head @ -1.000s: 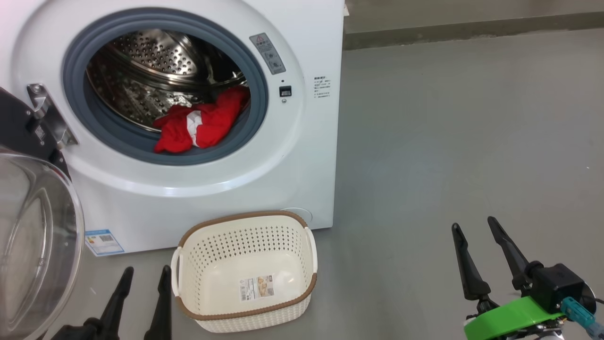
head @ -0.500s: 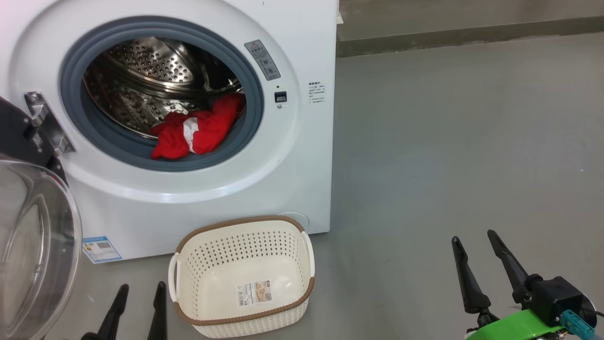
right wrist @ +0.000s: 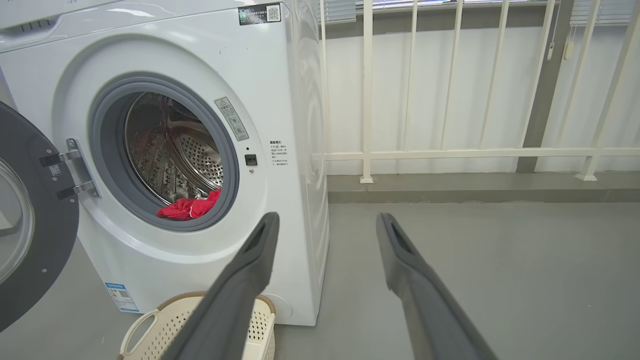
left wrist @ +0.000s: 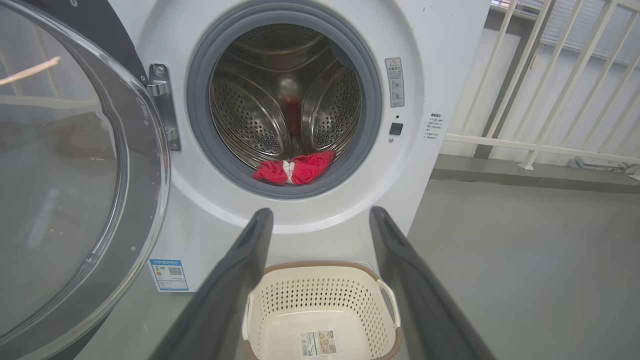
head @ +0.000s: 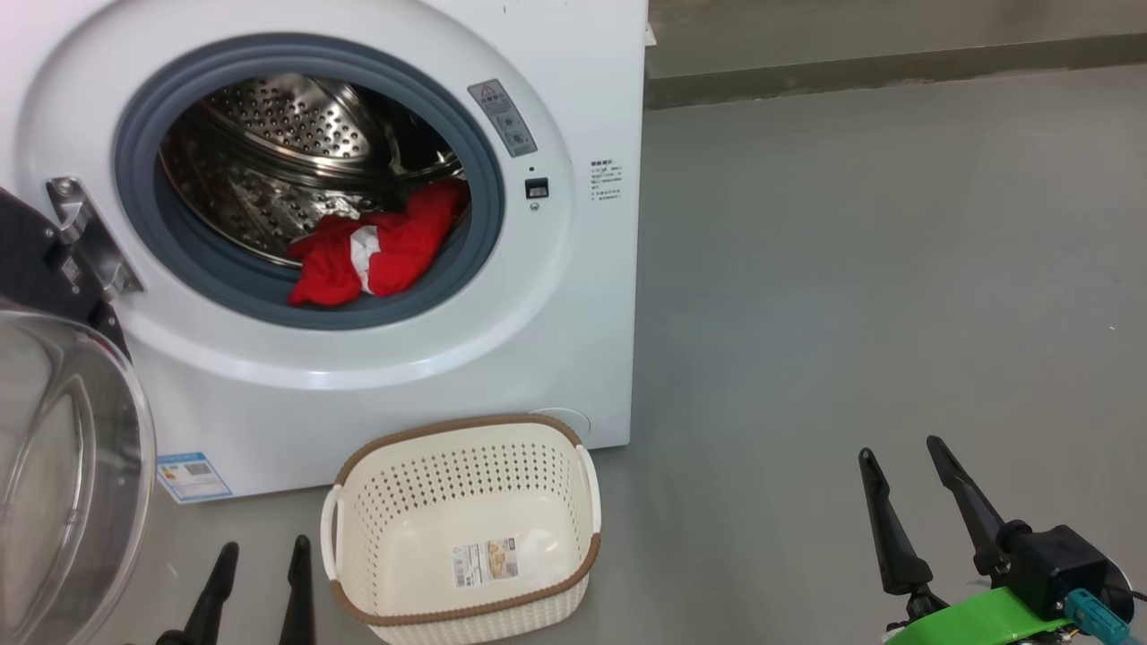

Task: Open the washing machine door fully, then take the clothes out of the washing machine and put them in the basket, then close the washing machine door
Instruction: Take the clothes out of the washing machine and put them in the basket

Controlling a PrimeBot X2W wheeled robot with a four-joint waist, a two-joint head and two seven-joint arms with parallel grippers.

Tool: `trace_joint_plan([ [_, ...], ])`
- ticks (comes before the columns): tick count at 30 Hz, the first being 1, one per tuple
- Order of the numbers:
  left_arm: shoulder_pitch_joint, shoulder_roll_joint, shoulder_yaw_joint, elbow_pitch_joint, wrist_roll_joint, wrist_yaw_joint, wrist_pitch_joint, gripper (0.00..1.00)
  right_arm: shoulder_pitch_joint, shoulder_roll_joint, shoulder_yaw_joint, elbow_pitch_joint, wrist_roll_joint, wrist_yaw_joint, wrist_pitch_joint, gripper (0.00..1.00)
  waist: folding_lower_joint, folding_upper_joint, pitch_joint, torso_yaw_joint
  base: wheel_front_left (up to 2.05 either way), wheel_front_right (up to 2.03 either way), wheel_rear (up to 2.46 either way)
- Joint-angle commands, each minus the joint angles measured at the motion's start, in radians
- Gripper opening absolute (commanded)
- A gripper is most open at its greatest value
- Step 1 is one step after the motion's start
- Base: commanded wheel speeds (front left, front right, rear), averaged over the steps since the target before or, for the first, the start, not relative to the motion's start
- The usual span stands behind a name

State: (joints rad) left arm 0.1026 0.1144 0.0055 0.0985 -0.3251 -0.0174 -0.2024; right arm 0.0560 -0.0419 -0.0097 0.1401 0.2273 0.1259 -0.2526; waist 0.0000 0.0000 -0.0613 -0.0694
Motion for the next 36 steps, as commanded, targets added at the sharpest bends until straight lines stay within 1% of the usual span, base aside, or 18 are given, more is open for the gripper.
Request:
trace_joint_plan([
  [1, -0.028, 0.012, 0.027, -0.031, 0.008, 0.007, 0.000, 1.00, -0.024, -0.008, 0.026, -0.023, -0.002, 0.005, -0.009, 1.00, 0.0000, 0.0000, 0.001, 0.001, 1.36, -1.36, 0.00],
  [9, -0.031, 0.016, 0.018, -0.050, 0.021, 0.015, -0.019, 1.00, -0.030, -0.008, 0.030, -0.018, 0.002, 0.005, -0.009, 1.00, 0.0000, 0.0000, 0.012, 0.004, 1.70, -1.70, 0.00],
  [16, -0.034, 0.013, 0.023, -0.056, 0.019, 0.024, -0.030, 1.00, -0.035, -0.008, 0.027, -0.016, 0.001, 0.005, -0.009, 1.00, 0.0000, 0.0000, 0.014, 0.005, 1.02, -1.02, 0.00],
  [29, -0.041, 0.012, 0.019, -0.046, 0.013, 0.036, -0.037, 1.00, -0.038, -0.008, 0.038, -0.020, 0.001, 0.005, -0.009, 1.00, 0.0000, 0.0000, 0.015, 0.005, 0.11, -0.11, 0.00],
  [36, -0.048, 0.017, 0.011, -0.039, 0.011, 0.031, -0.040, 1.00, -0.040, -0.008, 0.041, -0.022, -0.005, 0.005, -0.009, 1.00, 0.0000, 0.0000, 0.017, 0.008, 0.00, 0.00, 0.00],
])
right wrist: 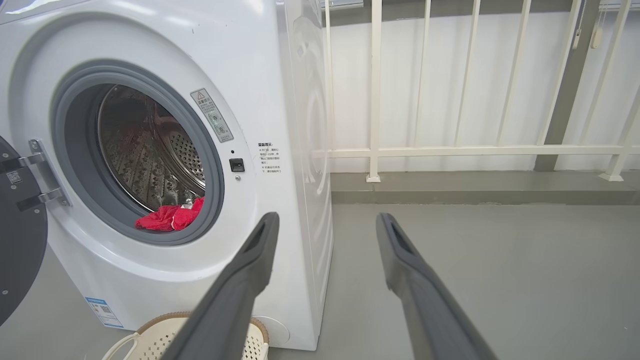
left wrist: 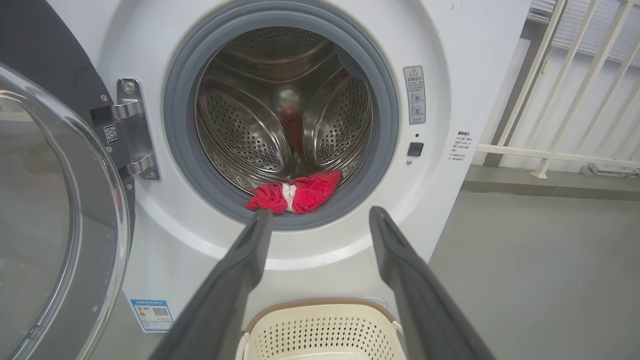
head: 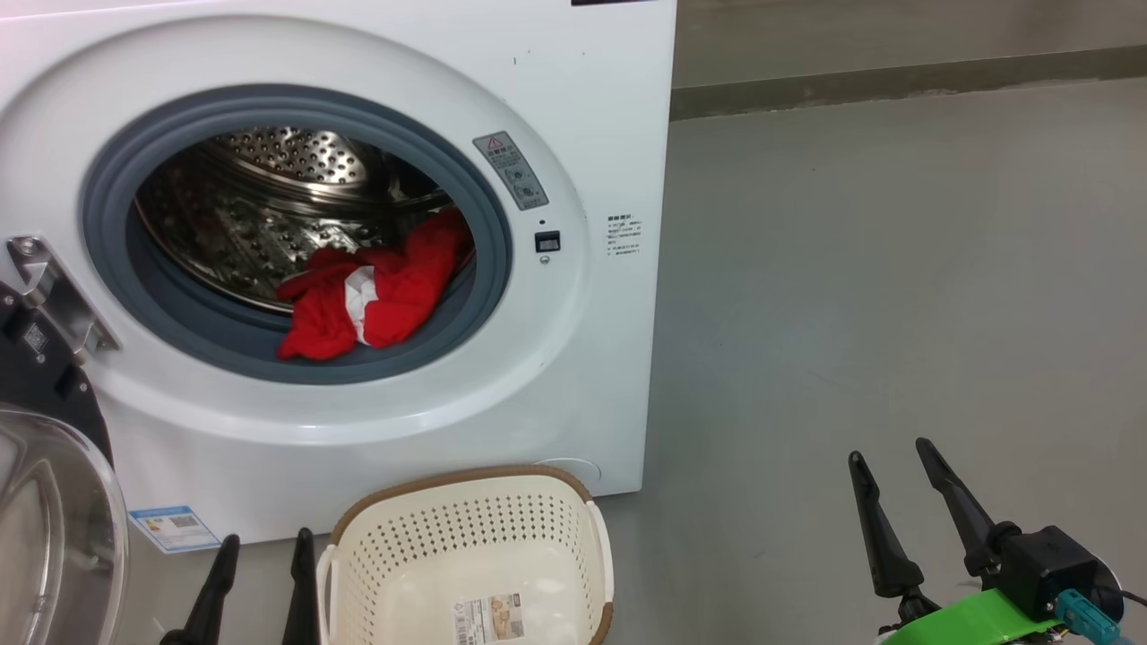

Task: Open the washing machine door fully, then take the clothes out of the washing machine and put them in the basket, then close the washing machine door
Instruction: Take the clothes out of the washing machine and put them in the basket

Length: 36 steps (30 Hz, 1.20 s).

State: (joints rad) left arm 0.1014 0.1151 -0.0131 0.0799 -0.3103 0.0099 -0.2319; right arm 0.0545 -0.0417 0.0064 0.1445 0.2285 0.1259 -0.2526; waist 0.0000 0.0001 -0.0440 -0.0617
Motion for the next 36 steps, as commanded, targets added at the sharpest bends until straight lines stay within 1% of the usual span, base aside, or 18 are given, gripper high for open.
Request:
trace_joint_plan([
  [1, -0.047, 0.017, 0.028, -0.019, -0.003, 0.003, -0.011, 1.00, -0.038, -0.009, 0.025, -0.027, -0.007, 0.005, -0.009, 1.00, 0.0000, -0.0001, 0.001, 0.001, 0.00, 0.00, 0.00],
  [8, -0.057, 0.018, 0.024, -0.012, -0.011, 0.001, -0.013, 1.00, -0.037, -0.009, 0.038, -0.030, -0.008, 0.005, -0.009, 1.00, 0.0000, -0.0001, 0.012, 0.006, 0.00, 0.00, 0.00],
  [22, -0.100, 0.024, 0.014, -0.002, -0.001, 0.019, -0.015, 1.00, -0.063, -0.009, 0.089, -0.031, -0.018, 0.005, -0.007, 1.00, 0.0000, -0.0001, 0.072, -0.002, 0.00, 0.00, 0.00],
  [27, -0.166, 0.018, 0.009, 0.021, -0.008, 0.025, -0.013, 1.00, -0.078, -0.009, 0.092, -0.040, -0.019, 0.005, -0.007, 1.00, 0.0000, -0.0001, 0.112, 0.010, 0.00, 0.00, 0.00],
  [36, -0.320, 0.004, 0.008, 0.073, -0.029, 0.039, -0.007, 1.00, -0.135, -0.009, 0.093, -0.059, -0.028, 0.005, -0.009, 1.00, 0.0000, -0.0001, 0.220, 0.034, 0.00, 0.00, 0.00],
])
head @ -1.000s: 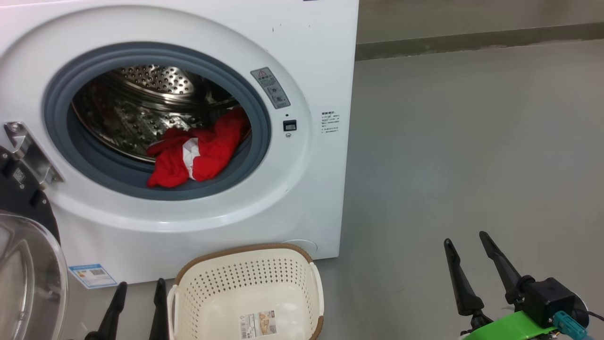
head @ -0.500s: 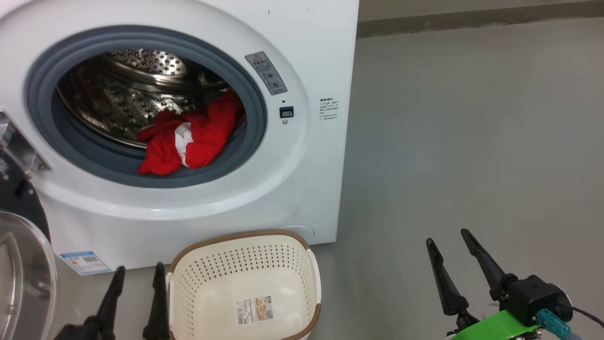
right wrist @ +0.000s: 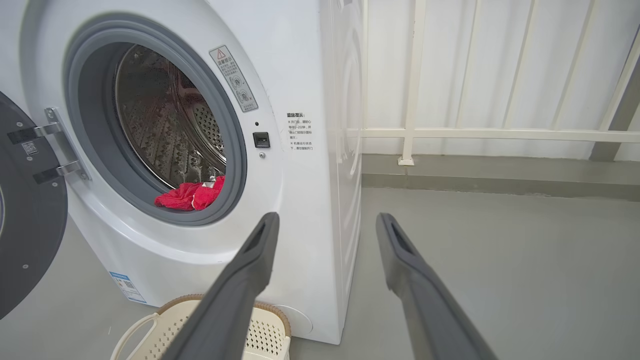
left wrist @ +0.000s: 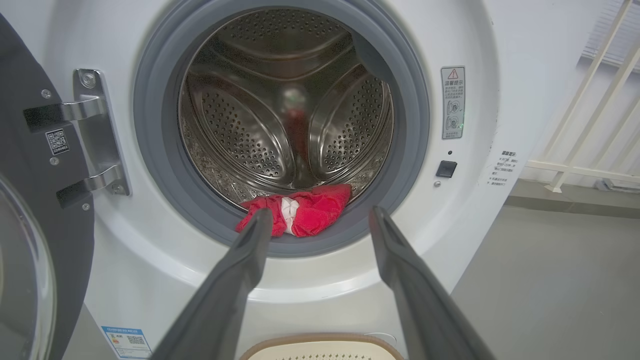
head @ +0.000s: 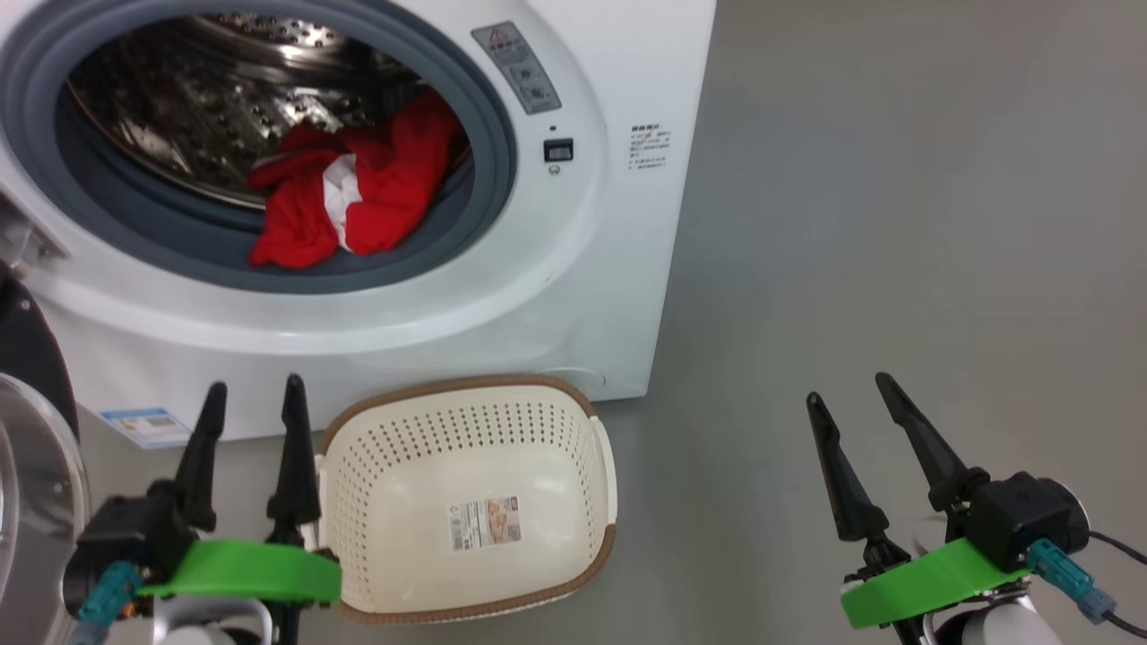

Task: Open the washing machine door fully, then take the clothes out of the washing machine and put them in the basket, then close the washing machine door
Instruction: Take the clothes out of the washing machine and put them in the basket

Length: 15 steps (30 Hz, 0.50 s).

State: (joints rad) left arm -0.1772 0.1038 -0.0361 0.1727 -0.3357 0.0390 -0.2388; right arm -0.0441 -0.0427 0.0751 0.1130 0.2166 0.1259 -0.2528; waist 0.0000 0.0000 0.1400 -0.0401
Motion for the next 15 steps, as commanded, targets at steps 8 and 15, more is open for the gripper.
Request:
trace_joint_plan([
  [8, -0.210, 0.018, 0.015, 0.049, 0.012, 0.027, 0.009, 1.00, -0.090, -0.008, 0.022, -0.038, -0.019, 0.005, -0.009, 1.00, 0.0000, 0.0000, 0.134, 0.031, 0.00, 0.00, 0.00],
  [15, -0.363, 0.040, 0.008, 0.130, 0.037, 0.037, 0.002, 1.00, -0.137, -0.008, 0.038, -0.042, -0.028, 0.005, -0.009, 1.00, 0.0000, 0.0000, 0.207, 0.022, 0.00, 0.00, 0.00],
])
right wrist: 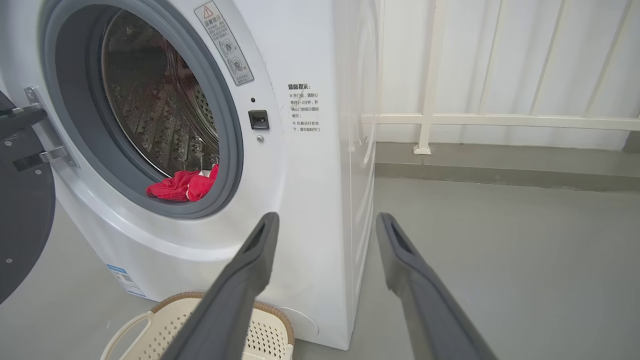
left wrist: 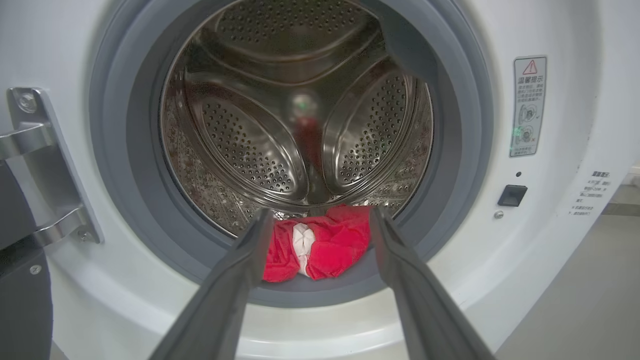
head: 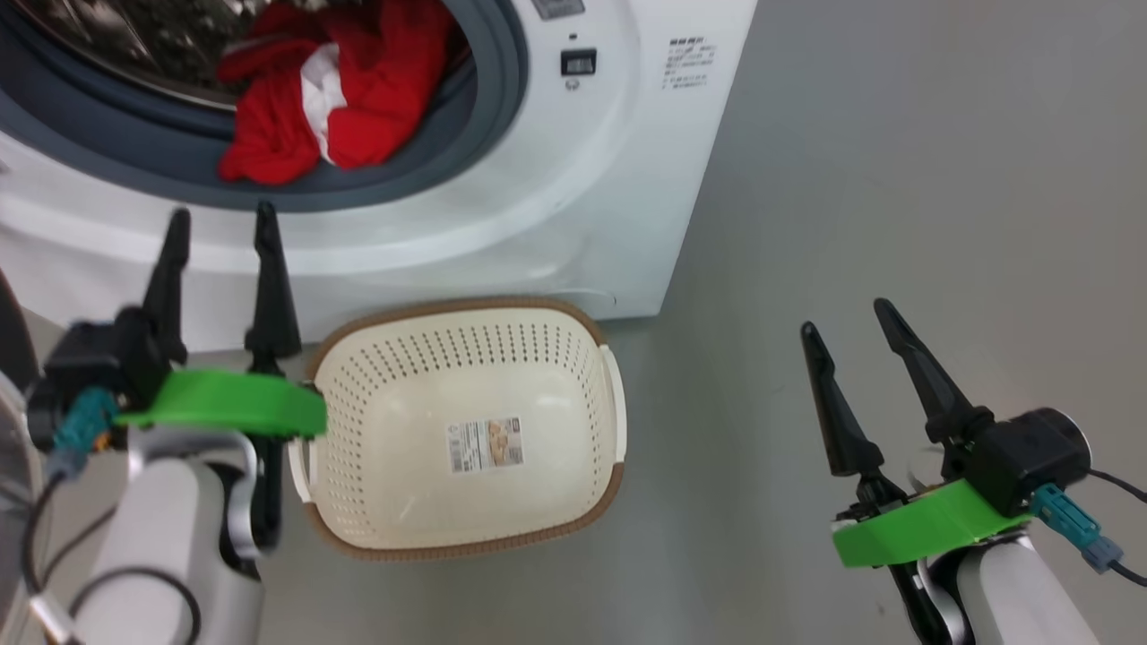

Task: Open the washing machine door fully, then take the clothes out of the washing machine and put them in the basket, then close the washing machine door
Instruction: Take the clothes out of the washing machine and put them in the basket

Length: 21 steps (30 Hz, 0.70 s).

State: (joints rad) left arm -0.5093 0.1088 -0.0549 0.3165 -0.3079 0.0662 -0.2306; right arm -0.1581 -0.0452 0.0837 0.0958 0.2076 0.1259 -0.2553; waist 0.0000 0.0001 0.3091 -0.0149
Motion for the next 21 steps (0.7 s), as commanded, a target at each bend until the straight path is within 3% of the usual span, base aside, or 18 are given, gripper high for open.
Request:
trace_joint_plan([
  [1, -0.050, 0.039, 0.026, 0.000, 0.012, 0.009, -0.008, 1.00, -0.029, -0.005, 0.035, -0.023, -0.020, 0.005, -0.006, 1.00, 0.0000, -0.0001, 0.047, -0.008, 0.00, 0.00, 0.00],
  [21, -0.401, 0.076, 0.025, 0.289, 0.007, -0.022, -0.021, 1.00, -0.093, -0.005, 0.051, -0.035, -0.023, 0.005, -0.006, 1.00, 0.0000, -0.0001, 0.178, -0.049, 0.00, 0.00, 0.00],
])
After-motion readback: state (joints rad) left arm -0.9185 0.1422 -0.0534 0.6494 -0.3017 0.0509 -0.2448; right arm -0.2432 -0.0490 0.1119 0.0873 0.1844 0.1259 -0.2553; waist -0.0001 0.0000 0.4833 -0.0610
